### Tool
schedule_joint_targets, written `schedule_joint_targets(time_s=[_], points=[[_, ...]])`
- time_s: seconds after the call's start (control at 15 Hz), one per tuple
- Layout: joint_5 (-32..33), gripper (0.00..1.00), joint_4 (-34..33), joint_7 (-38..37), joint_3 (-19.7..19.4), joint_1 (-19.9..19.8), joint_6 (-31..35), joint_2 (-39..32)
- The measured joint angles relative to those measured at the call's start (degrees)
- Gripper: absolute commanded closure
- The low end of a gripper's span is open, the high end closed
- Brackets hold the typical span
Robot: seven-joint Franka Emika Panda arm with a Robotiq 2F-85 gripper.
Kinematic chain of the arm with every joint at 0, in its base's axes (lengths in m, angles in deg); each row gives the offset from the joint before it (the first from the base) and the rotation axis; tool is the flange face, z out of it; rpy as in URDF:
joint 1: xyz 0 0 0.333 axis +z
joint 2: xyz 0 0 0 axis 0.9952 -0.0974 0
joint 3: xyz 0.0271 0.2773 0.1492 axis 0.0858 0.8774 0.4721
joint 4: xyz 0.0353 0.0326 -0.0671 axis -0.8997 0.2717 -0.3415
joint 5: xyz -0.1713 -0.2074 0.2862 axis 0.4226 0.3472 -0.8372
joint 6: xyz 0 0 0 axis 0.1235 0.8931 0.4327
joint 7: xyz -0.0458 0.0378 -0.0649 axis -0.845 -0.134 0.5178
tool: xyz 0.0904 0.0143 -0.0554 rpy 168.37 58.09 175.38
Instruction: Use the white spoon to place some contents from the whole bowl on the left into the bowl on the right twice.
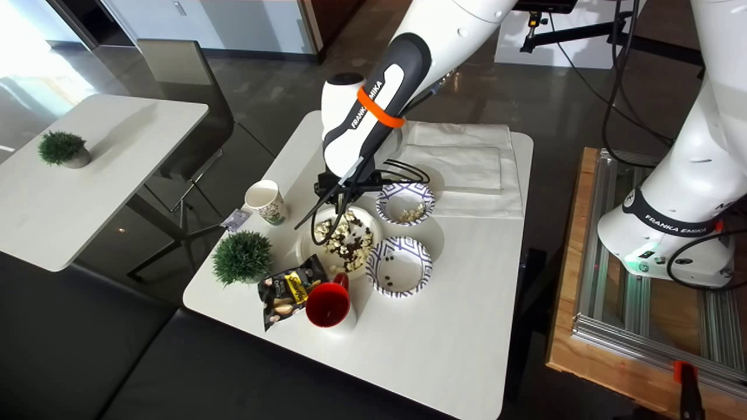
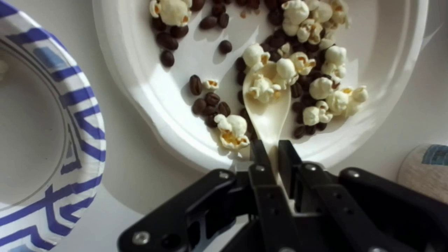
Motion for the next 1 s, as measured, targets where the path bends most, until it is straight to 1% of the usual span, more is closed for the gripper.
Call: schedule_joint_targets(time_s=[0.47,0.67,0.8,1.0], points=[[0.0,0.97,-0.1,1.7,0.8,0.0,-1.5,0.0],[-0.8,0.97,-0.1,2.4,1.7,-0.3,-1.5,0.0],[-2.7,0.97,-0.1,3.6,3.1,-1.3,-1.6,-0.1],[-6.6,0.97,-0.3,6.1,5.6,-3.9,-2.5,-0.1]])
